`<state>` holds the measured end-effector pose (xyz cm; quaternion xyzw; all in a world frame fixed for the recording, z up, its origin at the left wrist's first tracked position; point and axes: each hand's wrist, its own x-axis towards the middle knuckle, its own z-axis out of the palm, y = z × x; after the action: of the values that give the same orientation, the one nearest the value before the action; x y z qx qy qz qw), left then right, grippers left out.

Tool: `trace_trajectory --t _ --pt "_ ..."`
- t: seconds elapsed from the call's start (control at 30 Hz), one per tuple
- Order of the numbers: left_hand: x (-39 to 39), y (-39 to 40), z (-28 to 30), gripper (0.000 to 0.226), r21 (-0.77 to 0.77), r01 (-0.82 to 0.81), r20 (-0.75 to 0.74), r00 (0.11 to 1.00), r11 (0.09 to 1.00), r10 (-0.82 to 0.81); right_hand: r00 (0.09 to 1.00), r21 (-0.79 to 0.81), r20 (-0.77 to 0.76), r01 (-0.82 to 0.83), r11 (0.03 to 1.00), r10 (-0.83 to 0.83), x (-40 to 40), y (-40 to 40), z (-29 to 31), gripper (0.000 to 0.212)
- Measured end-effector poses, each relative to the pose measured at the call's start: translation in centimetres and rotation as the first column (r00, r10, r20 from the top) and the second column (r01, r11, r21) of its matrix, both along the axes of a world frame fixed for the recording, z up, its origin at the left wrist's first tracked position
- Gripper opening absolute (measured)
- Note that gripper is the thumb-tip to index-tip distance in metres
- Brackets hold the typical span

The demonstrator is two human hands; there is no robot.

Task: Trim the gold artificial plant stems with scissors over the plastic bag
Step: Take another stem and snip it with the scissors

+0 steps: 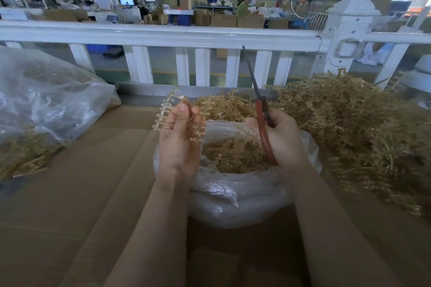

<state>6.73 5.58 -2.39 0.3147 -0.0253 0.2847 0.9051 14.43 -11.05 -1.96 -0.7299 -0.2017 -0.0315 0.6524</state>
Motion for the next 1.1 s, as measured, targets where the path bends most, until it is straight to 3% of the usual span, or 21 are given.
trace_trajectory --t 0.13,0.23,0.3,0.47,0.6,0.73,0.93,1.1 --pt "0.2 -0.4 0.0 0.009 0.135 -0.001 -0.024 1.0 0.991 0.004 0.998 0.026 0.03 -0.057 0.998 0.057 -0.7 0.4 0.6 0.013" --pt "0.4 -0.9 -0.1 0.007 0.213 -0.022 -0.067 0.997 0.977 0.037 0.987 0.031 0.018 -0.159 0.987 0.158 -1.3 0.8 1.3 0.023" --pt "0.5 -1.3 -0.1 0.014 0.23 -0.035 -0.096 0.994 0.972 0.058 0.978 0.012 0.01 -0.208 0.978 0.208 -1.5 0.9 1.5 0.031" --pt "0.6 -1.9 -0.1 0.016 0.252 -0.017 -0.087 0.995 0.968 0.04 0.967 -0.01 -0.013 -0.255 0.967 0.255 -0.8 1.0 1.0 0.022" --pt "0.6 -1.6 -0.3 0.019 0.326 0.083 -0.168 0.985 0.942 -0.028 0.978 0.024 -0.011 -0.21 0.977 0.211 -0.6 1.0 0.5 0.023" --pt "0.4 -1.4 -0.5 0.023 0.467 0.25 -0.341 0.936 0.848 -0.088 0.986 0.058 -0.005 -0.166 0.984 0.166 -0.2 0.9 0.3 0.024" --pt "0.4 -1.7 -0.5 0.008 0.39 0.271 -0.413 0.906 0.88 -0.096 0.988 0.064 0.011 -0.152 0.986 0.151 -0.1 0.8 0.1 0.018" --pt "0.3 -1.6 -0.4 0.012 0.373 0.257 -0.405 0.91 0.892 -0.093 0.985 0.056 0.005 -0.172 0.983 0.172 -0.2 0.8 0.0 0.028"
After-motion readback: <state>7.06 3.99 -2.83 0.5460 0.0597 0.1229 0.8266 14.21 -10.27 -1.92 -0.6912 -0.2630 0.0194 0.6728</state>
